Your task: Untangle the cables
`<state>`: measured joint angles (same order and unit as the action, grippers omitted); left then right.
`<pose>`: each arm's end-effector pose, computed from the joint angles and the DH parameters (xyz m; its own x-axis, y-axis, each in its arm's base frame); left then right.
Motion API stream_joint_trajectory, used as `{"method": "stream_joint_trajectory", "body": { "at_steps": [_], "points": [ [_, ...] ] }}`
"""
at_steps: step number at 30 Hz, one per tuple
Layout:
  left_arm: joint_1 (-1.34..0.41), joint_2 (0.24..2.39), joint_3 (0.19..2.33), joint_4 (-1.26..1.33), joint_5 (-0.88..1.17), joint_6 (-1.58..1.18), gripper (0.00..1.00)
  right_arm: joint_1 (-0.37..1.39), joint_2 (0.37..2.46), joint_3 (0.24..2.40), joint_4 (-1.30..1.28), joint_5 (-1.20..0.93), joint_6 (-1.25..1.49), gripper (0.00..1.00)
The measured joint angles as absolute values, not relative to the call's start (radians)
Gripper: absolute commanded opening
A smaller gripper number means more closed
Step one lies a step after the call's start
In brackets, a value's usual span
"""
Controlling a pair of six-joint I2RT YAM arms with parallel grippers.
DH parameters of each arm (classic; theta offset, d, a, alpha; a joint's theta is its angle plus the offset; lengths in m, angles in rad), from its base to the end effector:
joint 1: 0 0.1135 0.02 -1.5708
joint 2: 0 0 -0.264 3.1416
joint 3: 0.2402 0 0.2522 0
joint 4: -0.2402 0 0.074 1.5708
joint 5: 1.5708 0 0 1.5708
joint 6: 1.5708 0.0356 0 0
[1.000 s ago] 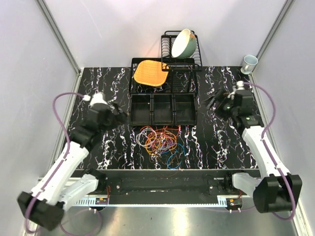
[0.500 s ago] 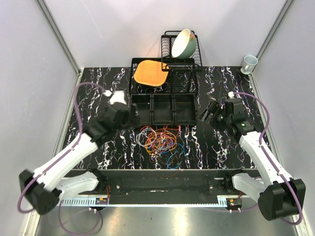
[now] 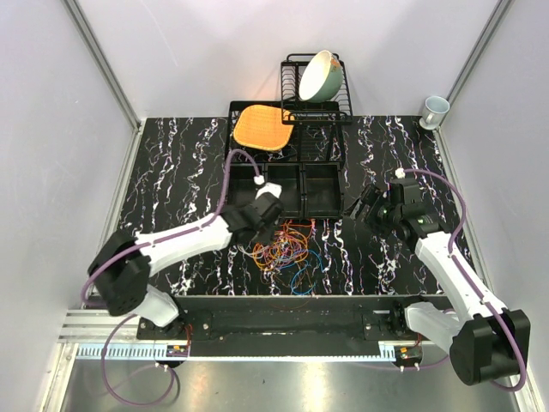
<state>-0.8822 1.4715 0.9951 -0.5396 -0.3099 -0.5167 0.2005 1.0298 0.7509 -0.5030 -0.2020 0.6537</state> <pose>0.1964 -0.2216 0.2255 -0.7825 0.2104 -0.5861 0.2838 0.9583 -0.0349 0.2076 0.0495 0.2533 -0.7516 0.4552 -0.4773 0.1543 0.8249 0.5437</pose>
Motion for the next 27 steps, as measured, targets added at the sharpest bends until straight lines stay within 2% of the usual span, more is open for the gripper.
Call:
{"method": "stream_joint_trajectory", "body": {
  "at_steps": [13,27],
  "points": [
    [-0.936,1.631,1.058,-0.487,-0.299,-0.512,0.37,0.2,1.059,0.747,-0.502,-0.203,0.653,0.86],
    [-0.97,1.691,1.078,-0.474,-0.313,-0.53,0.23,0.2,1.075,0.747,-0.501,-0.203,0.653,0.86]
  ]
}}
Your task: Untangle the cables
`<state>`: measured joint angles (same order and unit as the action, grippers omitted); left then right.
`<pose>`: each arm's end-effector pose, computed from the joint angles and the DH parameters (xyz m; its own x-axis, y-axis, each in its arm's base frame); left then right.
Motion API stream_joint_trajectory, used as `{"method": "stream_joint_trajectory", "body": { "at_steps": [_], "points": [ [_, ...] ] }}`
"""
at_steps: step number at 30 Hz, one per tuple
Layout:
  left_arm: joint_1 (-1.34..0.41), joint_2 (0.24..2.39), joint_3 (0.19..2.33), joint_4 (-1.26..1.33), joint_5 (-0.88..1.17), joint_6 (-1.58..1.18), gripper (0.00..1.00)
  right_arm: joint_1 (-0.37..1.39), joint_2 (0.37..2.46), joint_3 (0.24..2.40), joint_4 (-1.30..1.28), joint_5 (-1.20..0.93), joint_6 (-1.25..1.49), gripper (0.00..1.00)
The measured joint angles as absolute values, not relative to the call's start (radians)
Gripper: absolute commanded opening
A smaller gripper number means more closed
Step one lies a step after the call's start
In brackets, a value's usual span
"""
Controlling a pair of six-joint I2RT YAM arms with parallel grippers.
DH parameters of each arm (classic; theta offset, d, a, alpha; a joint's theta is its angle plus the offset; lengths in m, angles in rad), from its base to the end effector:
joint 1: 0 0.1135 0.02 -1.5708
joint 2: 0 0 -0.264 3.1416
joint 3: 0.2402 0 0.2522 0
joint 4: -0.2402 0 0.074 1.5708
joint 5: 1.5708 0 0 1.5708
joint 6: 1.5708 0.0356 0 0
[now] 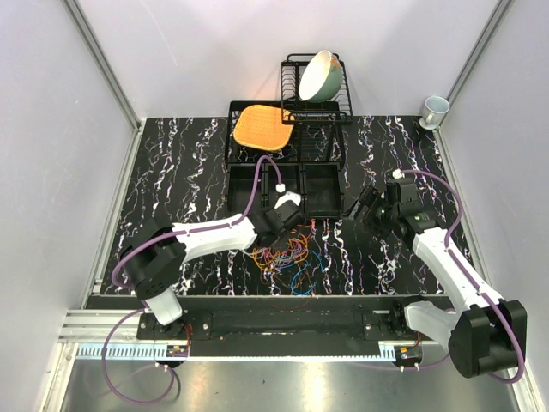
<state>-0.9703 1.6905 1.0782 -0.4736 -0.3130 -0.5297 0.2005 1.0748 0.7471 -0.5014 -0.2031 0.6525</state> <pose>0.1993 -0.2716 0.1885 -0.7870 0.2985 -0.5399 0.3548 0.9349 -0.0004 0.2133 0.0507 0.2434 -0.7736 0.4496 -0.4465 0.1776 0.8302 0.5283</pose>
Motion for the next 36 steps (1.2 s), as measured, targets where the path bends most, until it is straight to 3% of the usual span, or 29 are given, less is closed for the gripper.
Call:
{"method": "stream_joint_trajectory", "body": {
  "at_steps": [14,17,18,24,29,36],
  "points": [
    [-0.972,1.706,1.078,-0.486,-0.383,-0.554,0.22,0.2,1.082,0.747,-0.499,-0.203,0.653,0.86],
    [-0.972,1.716,1.078,-0.489,-0.384,-0.556,0.14,0.2,1.082,0.747,-0.499,-0.203,0.653,0.86],
    [-0.972,1.719,1.078,-0.491,-0.384,-0.558,0.0,0.2,1.082,0.747,-0.499,-0.203,0.653,0.86],
    [-0.976,1.723,1.091,-0.524,-0.384,-0.561,0.0,0.2,1.082,0.747,-0.499,-0.203,0.653,0.86],
    [-0.981,1.715,1.24,-0.665,-0.396,-0.544,0.0,0.2,1.082,0.75,-0.503,-0.203,0.648,0.87],
    [-0.981,1.664,1.679,-0.886,-0.395,-0.447,0.0,0.2,1.089,0.914,-0.546,-0.286,0.6,0.88]
  ]
}}
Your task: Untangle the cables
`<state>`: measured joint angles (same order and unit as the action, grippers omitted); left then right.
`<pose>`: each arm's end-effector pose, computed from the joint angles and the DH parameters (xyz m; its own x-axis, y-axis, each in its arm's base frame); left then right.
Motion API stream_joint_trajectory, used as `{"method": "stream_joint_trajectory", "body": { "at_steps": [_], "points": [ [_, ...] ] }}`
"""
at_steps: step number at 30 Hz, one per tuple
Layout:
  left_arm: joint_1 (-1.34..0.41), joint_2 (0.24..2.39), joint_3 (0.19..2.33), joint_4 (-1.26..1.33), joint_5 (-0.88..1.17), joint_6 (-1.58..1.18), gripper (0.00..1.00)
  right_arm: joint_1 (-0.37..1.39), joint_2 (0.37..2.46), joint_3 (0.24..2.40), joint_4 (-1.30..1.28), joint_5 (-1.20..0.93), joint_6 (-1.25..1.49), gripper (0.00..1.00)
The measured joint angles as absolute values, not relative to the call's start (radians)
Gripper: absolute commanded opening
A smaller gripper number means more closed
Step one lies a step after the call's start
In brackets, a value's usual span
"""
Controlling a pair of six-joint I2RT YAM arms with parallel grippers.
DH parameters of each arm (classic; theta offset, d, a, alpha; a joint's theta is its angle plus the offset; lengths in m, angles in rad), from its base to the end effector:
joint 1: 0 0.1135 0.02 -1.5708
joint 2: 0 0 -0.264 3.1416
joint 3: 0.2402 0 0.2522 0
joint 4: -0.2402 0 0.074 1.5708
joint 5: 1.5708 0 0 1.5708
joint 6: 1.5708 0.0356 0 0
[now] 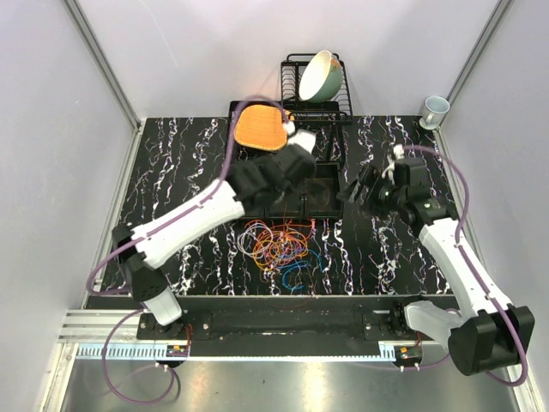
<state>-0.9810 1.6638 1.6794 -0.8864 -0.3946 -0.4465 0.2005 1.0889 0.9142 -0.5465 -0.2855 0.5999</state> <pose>0.2101 -0.2894 0.3584 -0.6555 0.2627 -0.7080 0.3841 0.9232 -0.0130 0.2239 0.0557 0.2925 -0.7590 0.3985 -0.5149 0.0365 0.8156 0.5775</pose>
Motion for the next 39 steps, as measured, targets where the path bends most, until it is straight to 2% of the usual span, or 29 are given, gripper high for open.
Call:
{"method": "stream_joint_trajectory", "body": {
  "at_steps": [4,6,10,12,17,23,32,37,39],
  "points": [
    [-0.981,1.665,2.025,-1.023,-0.385,-0.341,0.0,0.2,1.086,1.079,-0.536,-0.419,0.573,0.9],
    [-0.981,1.659,2.193,-1.058,-0.368,-0.278,0.04,0.2,1.078,1.156,-0.51,-0.49,0.573,0.92],
    [-0.981,1.587,2.32,-1.061,-0.344,-0.188,0.03,0.2,1.036,1.246,-0.402,-0.608,0.602,0.94],
    [-0.981,1.528,2.287,-1.052,-0.332,-0.16,0.02,0.2,1.002,1.254,-0.32,-0.667,0.635,0.94],
    [-0.981,1.415,2.043,-1.017,-0.299,-0.141,0.0,0.201,0.963,1.246,-0.16,-0.793,0.719,0.92],
    [-0.982,1.423,1.775,-0.966,-0.207,-0.131,0.0,0.203,1.0,1.198,-0.084,-0.861,0.786,0.85],
    [-0.982,1.375,1.68,-0.877,-0.078,-0.1,0.0,0.292,1.093,1.181,-0.172,-0.874,0.751,0.74],
    [-0.982,1.331,1.662,-0.835,-0.05,-0.094,0.0,0.348,1.115,1.155,-0.196,-0.866,0.727,0.73],
    [-0.982,1.32,1.65,-0.827,-0.047,-0.093,0.0,0.367,1.122,1.139,-0.209,-0.857,0.72,0.69]
  ]
}}
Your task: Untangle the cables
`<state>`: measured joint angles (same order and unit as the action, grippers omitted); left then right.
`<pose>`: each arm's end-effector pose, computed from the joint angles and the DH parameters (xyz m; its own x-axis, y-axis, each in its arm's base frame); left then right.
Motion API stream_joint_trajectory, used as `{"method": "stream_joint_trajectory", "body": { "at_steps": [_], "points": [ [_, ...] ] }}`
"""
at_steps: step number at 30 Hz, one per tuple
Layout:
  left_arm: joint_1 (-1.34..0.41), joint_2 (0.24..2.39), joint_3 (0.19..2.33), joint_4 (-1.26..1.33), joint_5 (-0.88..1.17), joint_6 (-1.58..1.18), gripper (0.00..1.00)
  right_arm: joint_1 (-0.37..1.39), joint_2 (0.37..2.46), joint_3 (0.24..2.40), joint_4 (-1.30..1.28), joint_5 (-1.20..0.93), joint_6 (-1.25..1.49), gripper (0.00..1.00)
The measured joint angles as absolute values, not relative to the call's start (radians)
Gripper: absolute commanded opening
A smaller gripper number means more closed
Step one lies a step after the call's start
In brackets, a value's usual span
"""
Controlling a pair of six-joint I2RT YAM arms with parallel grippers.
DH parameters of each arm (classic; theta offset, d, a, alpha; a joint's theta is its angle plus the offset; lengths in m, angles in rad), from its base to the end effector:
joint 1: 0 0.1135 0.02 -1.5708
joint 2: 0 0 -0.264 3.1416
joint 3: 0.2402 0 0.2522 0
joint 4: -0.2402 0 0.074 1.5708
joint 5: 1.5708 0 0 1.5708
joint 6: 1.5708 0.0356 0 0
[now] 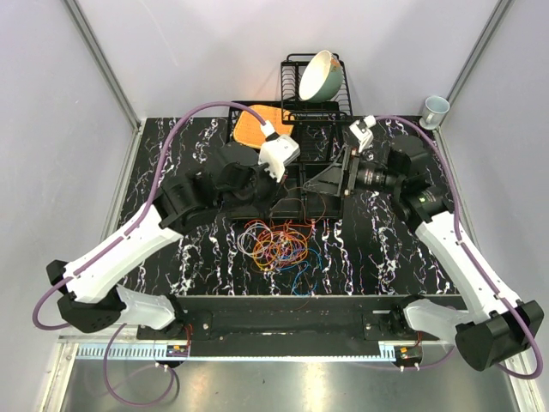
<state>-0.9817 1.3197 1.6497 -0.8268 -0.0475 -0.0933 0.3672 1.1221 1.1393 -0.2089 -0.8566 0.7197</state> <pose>0.1475 -0.2177 0.4531 -0.3389 0.3396 -0.8774 0.7791 0.6240 -0.0594 0.2189 0.1130 0.3970 -0.7451 0.1760 -0.6433 -0.5802 0.3046 0.7554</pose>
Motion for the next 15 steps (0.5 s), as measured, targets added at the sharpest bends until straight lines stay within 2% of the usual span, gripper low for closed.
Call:
{"method": "stream_joint_trajectory", "body": {
  "at_steps": [2,5,6,8,9,10,11,12,13,14,15],
  "points": [
    [-0.982,1.311,1.633,-0.815,-0.047,-0.093,0.0,0.379,1.128,1.124,-0.213,-0.854,0.715,0.63],
    [-0.982,1.31,1.618,-0.809,-0.047,-0.093,0.0,0.394,1.139,1.119,-0.216,-0.848,0.714,0.47],
    [-0.982,1.31,1.613,-0.807,-0.048,-0.093,0.0,0.4,1.142,1.119,-0.215,-0.846,0.712,0.35],
    [-0.982,1.31,1.609,-0.804,-0.048,-0.093,0.0,0.412,1.146,1.119,-0.216,-0.844,0.714,0.18],
    [-0.982,1.31,1.608,-0.803,-0.049,-0.093,0.0,0.415,1.146,1.119,-0.215,-0.843,0.706,0.07],
    [-0.982,1.31,1.607,-0.799,-0.049,-0.093,0.0,0.42,1.147,1.119,-0.215,-0.839,0.71,0.0],
    [-0.982,1.309,1.605,-0.794,-0.051,-0.094,0.01,0.422,1.148,1.119,-0.215,-0.838,0.705,0.0],
    [-0.982,1.308,1.601,-0.786,-0.055,-0.094,0.05,0.424,1.15,1.12,-0.216,-0.836,0.709,0.0],
    [-0.982,1.306,1.597,-0.784,-0.06,-0.095,0.15,0.424,1.15,1.121,-0.217,-0.833,0.71,0.0],
    [-0.982,1.304,1.591,-0.781,-0.064,-0.098,0.41,0.424,1.152,1.124,-0.224,-0.831,0.711,0.0],
    [-0.982,1.301,1.585,-0.775,-0.073,-0.104,0.54,0.425,1.153,1.128,-0.23,-0.826,0.711,0.0]
  ]
}}
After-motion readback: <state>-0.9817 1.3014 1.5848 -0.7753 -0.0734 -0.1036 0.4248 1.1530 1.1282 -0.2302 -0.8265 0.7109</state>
